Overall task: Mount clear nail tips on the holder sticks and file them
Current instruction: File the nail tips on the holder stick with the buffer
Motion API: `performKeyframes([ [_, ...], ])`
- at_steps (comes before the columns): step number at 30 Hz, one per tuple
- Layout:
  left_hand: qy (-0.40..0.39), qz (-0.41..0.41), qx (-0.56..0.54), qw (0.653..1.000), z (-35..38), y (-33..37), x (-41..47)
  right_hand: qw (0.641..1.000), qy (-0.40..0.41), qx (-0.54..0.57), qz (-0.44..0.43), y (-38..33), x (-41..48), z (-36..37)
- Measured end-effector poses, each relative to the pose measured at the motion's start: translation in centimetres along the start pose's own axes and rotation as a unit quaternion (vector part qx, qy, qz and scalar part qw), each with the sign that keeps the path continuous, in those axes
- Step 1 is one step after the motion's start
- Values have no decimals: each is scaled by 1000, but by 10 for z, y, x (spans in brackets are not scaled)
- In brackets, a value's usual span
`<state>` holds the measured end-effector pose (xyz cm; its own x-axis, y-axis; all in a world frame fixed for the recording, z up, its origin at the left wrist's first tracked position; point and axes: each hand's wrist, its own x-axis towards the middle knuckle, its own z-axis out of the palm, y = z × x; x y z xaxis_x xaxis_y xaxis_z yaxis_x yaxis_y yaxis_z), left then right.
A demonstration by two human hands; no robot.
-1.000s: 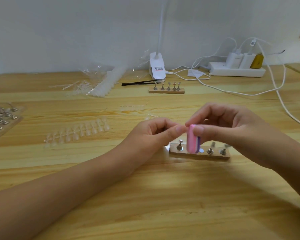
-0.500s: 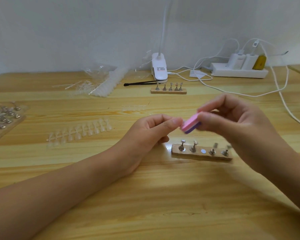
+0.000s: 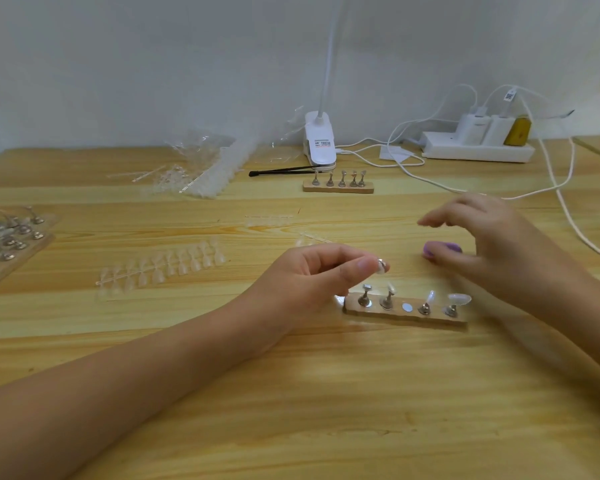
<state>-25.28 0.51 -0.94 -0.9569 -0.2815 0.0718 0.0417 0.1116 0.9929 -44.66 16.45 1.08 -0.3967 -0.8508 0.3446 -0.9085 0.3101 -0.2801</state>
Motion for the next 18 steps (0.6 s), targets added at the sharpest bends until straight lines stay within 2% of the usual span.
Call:
performKeyframes([
  [3, -4, -1, -2, 1000, -2, -1, 0, 992, 39, 93, -78, -20, -3, -8],
  [5, -6, 0, -3, 1000, -2, -1, 0, 980, 10, 150, -131, -36, -9, -11],
  [8, -10, 6, -1, 1000, -1, 1, 0, 972, -40, 162, -167, -50, -14, -6],
  [15, -32, 24, 48, 998, 1, 0, -1, 970, -49, 199, -133, -55, -13, 1],
  [18, -11, 20, 38, 999, 1, -1, 0, 966, -72, 244, -50, -43, -8, -8],
])
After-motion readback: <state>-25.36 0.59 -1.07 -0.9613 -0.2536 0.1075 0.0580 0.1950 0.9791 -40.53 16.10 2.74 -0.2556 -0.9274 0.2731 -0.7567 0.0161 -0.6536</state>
